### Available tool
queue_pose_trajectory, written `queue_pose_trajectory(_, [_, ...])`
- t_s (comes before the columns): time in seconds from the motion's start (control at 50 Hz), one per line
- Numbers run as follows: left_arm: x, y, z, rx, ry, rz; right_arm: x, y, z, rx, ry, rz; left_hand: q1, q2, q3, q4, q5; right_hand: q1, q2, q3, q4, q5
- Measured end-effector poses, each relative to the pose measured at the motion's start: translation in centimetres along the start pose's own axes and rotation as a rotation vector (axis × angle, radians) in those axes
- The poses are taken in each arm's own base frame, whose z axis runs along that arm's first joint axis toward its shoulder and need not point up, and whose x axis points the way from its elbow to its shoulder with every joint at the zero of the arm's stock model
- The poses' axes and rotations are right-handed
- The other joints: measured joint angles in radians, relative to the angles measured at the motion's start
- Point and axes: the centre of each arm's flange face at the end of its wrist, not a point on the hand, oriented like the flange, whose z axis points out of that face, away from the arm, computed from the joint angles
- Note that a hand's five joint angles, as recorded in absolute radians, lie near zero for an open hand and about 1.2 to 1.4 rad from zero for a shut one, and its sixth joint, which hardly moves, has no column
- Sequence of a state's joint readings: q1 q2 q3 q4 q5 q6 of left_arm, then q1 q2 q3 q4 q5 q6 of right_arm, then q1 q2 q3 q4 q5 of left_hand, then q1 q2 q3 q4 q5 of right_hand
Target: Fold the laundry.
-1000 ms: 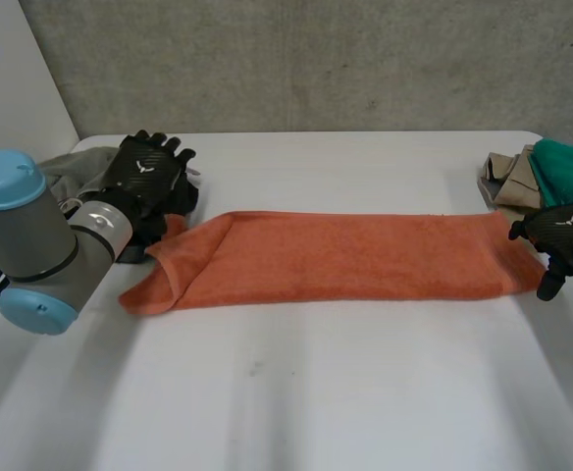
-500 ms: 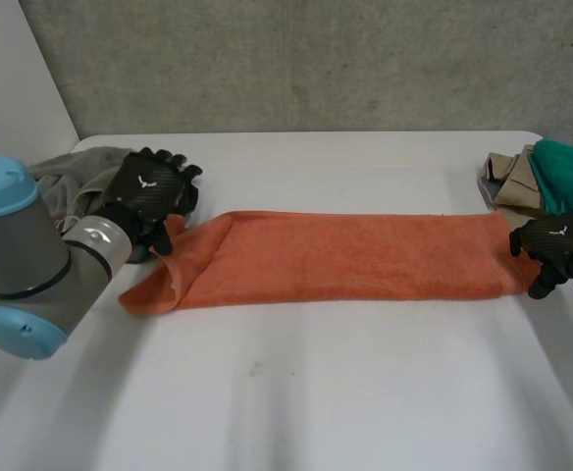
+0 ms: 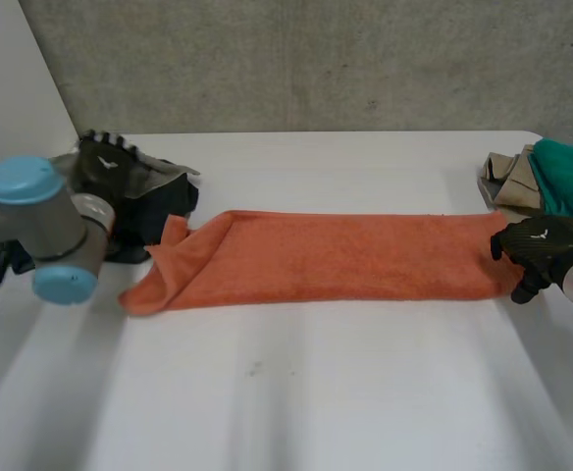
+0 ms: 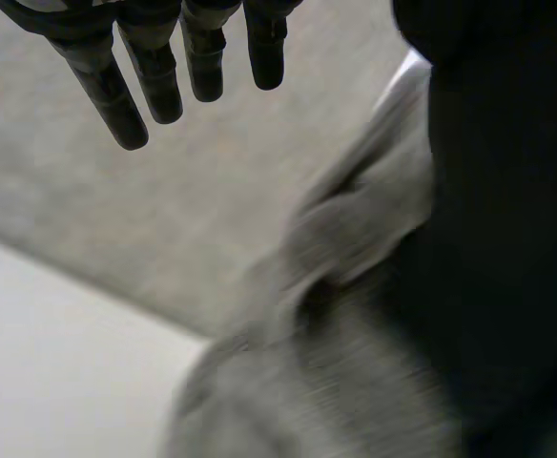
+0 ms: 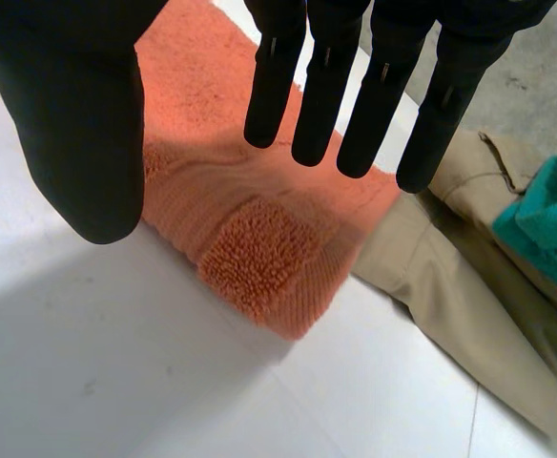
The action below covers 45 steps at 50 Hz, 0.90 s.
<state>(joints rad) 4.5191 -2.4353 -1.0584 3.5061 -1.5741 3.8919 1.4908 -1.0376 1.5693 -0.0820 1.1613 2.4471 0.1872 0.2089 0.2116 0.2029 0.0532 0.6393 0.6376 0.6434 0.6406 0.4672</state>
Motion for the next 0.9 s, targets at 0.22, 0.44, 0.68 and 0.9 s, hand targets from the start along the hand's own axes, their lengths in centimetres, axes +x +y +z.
queue_pose_trajectory(0.22, [-0.8, -2.5, -0.8, 0.073, 0.069, 0.006, 0.0, -0.4, -0.2, 0.01, 0.001, -0.009, 0.0, 0.0, 0.0, 0.0, 0.0, 0.0, 0.0, 0.0, 0.0, 0.0])
queue_pose_trajectory(0.44, [-0.7, -7.6, -7.6, 0.127, 0.149, -0.176, 1.5, 0.5, -0.5, -0.008, 0.0, 0.007, 0.0, 0.0, 0.0, 0.0, 0.0, 0.0, 0.0, 0.0, 0.0, 0.0])
queue_pose_trajectory(0.68, [2.1, -9.2, -12.6, 0.139, 0.279, -0.286, 1.9, 2.4, 1.3, -0.01, 0.009, 0.012, 0.0, 0.0, 0.0, 0.0, 0.0, 0.093, 0.09, 0.089, 0.09, 0.089])
queue_pose_trajectory(0.9, [3.4, -8.9, -13.0, 0.118, 0.279, -0.283, 3.2, 3.2, 2.1, 0.002, 0.077, 0.053, 0.0, 0.0, 0.0, 0.0, 0.0, 0.464, 0.543, 0.543, 0.555, 0.527])
